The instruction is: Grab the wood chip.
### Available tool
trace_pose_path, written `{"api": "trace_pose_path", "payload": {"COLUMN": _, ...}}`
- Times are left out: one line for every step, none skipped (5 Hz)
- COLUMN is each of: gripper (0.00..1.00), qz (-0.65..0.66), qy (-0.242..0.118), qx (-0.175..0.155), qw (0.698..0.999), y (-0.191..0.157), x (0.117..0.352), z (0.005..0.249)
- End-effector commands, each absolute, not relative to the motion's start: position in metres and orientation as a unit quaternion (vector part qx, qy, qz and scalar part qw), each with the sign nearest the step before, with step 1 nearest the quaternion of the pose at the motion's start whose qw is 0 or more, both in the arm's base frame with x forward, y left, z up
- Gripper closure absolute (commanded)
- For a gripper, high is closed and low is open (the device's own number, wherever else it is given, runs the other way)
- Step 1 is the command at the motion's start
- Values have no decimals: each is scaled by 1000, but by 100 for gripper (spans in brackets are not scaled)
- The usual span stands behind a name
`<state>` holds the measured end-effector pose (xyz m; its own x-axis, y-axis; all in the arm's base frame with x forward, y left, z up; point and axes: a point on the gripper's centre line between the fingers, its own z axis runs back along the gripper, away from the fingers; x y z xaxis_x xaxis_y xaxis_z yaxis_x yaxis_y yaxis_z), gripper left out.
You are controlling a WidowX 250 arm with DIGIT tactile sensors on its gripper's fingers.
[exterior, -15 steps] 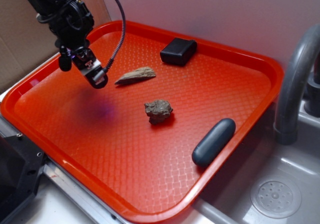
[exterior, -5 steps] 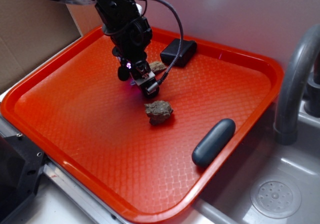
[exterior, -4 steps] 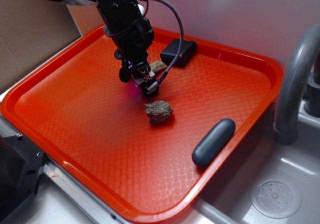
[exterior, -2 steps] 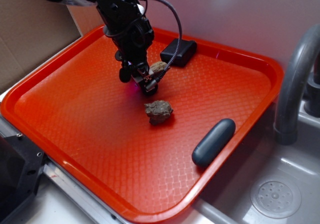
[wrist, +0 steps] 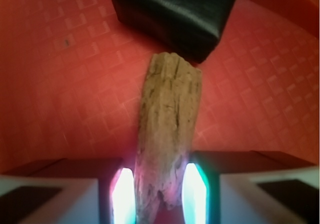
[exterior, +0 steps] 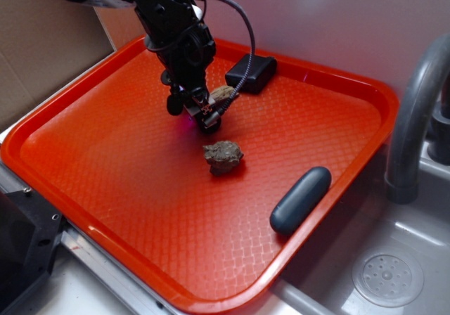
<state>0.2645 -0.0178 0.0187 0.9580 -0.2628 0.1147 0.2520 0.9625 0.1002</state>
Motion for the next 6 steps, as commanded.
{"api": "trace_pose_path", "payload": {"gripper": 100, "qz": -92, "qy": -86, "qx": -71, "qw": 989, "y": 4, "x": 224, "z": 98}}
{"api": "trace_pose_path", "payload": {"gripper": 100, "qz": -63, "qy": -89, "qx": -64, "qw": 992, "y": 8, "x": 183, "z": 148}}
{"api": "trace_pose_path", "payload": {"gripper": 100, "qz": -9, "qy": -85, "qx": -49, "qw": 995, "y": 17, "x": 166, "z": 199}}
{"api": "trace_pose_path", "payload": {"gripper": 100, "qz": -19, "qy": -87, "qx": -38, "qw": 995, "y": 20, "x": 171, "z": 226}}
{"api": "trace_pose_path", "payload": {"gripper": 0, "qz": -32, "qy": -91, "qx": -24, "qw": 995, "y": 18, "x": 178, "z": 212}}
{"api": "trace_pose_path", "payload": {"gripper": 0, "qz": -57, "qy": -98, "qx": 3, "qw": 994, "y": 16, "x": 200, "z": 182}}
